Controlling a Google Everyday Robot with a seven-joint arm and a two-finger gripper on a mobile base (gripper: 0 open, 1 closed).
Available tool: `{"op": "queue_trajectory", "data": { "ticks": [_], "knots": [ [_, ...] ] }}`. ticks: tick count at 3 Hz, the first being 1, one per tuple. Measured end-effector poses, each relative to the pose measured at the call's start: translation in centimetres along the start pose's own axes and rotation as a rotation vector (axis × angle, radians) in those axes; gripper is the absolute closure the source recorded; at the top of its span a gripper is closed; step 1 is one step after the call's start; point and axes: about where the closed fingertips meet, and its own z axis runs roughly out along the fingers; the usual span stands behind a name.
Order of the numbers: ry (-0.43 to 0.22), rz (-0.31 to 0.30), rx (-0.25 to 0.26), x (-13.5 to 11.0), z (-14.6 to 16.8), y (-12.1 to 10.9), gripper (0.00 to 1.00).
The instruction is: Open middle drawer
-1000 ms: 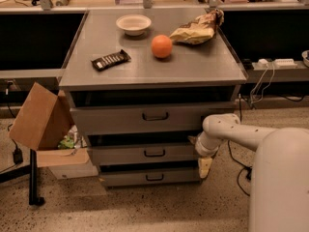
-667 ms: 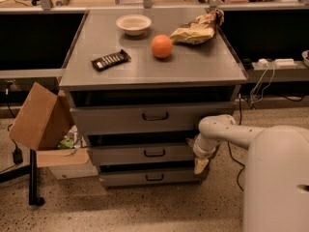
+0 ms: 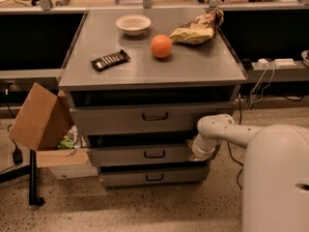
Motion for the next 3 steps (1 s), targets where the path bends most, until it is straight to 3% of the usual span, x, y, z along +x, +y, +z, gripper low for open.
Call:
{"op": "queue_trajectory", "data": {
  "ticks": [1, 3],
  "knots": [
    [0.000, 0.000, 0.000, -0.1, -0.3, 0.0, 0.99],
    [0.003, -0.016, -0.001, -0.7, -1.3, -0.1, 1.00]
  ]
}}
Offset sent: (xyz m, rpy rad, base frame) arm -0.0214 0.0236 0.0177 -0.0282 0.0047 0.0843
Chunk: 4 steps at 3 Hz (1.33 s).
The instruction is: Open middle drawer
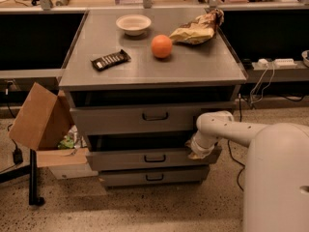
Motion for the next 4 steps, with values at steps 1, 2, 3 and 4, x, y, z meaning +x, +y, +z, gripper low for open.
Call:
{"op": "queue_trajectory", "data": {
  "ticks": [1, 2, 3, 4],
  "knots": [
    [0.000, 0.000, 0.000, -0.07, -0.44, -0.07, 1.00],
    [0.000, 0.000, 0.000, -0.08, -0.48, -0.07, 0.77],
    [0.000, 0.000, 0.000, -0.08, -0.47, -0.07, 0.53],
    [0.000, 0.000, 0.000, -0.08, -0.47, -0.07, 0.23]
  ]
}}
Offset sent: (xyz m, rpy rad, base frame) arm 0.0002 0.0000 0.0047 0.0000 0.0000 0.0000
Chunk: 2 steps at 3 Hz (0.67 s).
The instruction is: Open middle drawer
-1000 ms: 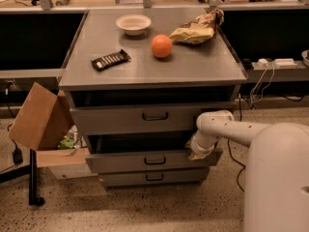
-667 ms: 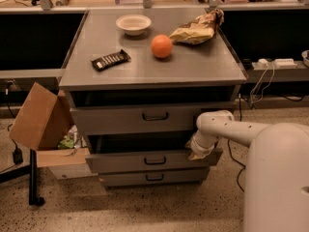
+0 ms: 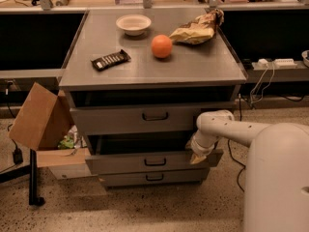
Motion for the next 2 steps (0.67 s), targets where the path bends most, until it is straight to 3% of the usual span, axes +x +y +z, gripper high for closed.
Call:
{"op": "queue_trajectory", "data": {
  "ticks": [1, 2],
  "knots": [
    [0.000, 0.000, 0.000, 0.00, 0.00, 0.00, 0.00],
    [0.000, 0.000, 0.000, 0.00, 0.00, 0.00, 0.00]
  ]
}}
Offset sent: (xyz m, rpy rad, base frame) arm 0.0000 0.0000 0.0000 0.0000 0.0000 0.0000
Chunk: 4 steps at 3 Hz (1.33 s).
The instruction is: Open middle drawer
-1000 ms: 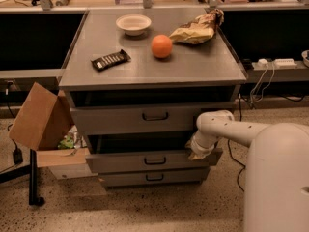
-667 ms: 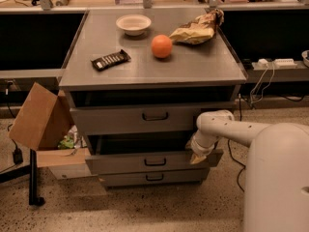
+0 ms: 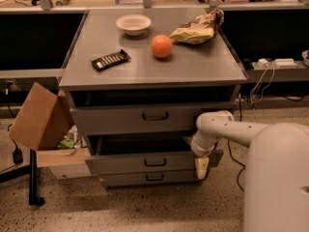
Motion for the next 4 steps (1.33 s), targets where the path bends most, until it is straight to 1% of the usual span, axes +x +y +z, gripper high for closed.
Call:
{"op": "queue_trajectory", "data": {
  "ticks": [1, 2, 3, 4],
  "knots": [
    [-0.003, 0.058, -0.035, -0.2, 0.6, 0.8, 0.00],
    [-0.025, 0.143, -0.105, -0.5, 1.2, 2.2, 0.00],
    [-0.057, 0.206, -0.164, -0.9, 1.5, 3.3, 0.16],
    [-0.083, 0.231, -0.197, -2.0, 0.9, 4.3, 0.40]
  ]
}}
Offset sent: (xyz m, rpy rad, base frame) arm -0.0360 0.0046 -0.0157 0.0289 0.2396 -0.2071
